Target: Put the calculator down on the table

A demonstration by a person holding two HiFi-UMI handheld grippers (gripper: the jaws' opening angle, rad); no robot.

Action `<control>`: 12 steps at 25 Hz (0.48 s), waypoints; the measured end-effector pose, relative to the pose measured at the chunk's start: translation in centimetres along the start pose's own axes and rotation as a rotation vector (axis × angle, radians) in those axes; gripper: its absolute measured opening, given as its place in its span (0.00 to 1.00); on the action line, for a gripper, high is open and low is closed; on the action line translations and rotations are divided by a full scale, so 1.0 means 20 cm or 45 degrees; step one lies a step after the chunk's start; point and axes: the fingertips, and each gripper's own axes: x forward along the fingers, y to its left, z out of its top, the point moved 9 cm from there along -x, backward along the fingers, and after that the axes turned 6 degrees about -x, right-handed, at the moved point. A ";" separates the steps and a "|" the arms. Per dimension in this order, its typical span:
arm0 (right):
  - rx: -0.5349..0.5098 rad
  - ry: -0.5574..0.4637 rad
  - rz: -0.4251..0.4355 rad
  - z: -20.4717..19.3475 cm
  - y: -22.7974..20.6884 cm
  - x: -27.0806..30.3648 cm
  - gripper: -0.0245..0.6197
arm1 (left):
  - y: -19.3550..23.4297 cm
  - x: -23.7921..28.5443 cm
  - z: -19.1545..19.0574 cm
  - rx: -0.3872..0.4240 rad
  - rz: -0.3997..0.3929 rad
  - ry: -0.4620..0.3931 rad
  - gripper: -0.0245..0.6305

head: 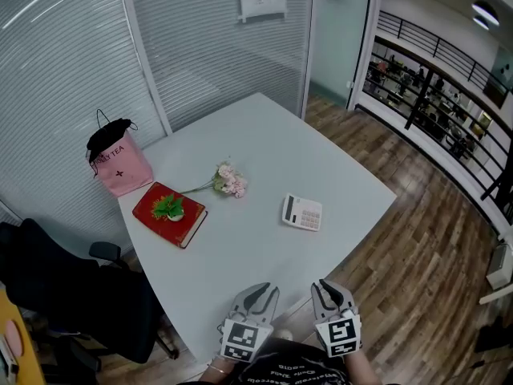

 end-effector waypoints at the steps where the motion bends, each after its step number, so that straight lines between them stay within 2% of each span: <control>1: -0.001 -0.008 -0.010 0.00 0.00 0.00 0.08 | 0.00 -0.01 0.00 -0.010 0.009 -0.016 0.12; 3: 0.000 -0.015 -0.009 0.01 0.00 -0.01 0.05 | -0.01 -0.01 0.00 -0.031 0.007 -0.033 0.07; 12: -0.014 -0.015 -0.016 0.01 0.00 0.01 0.05 | 0.02 -0.01 -0.03 -0.063 0.014 -0.012 0.07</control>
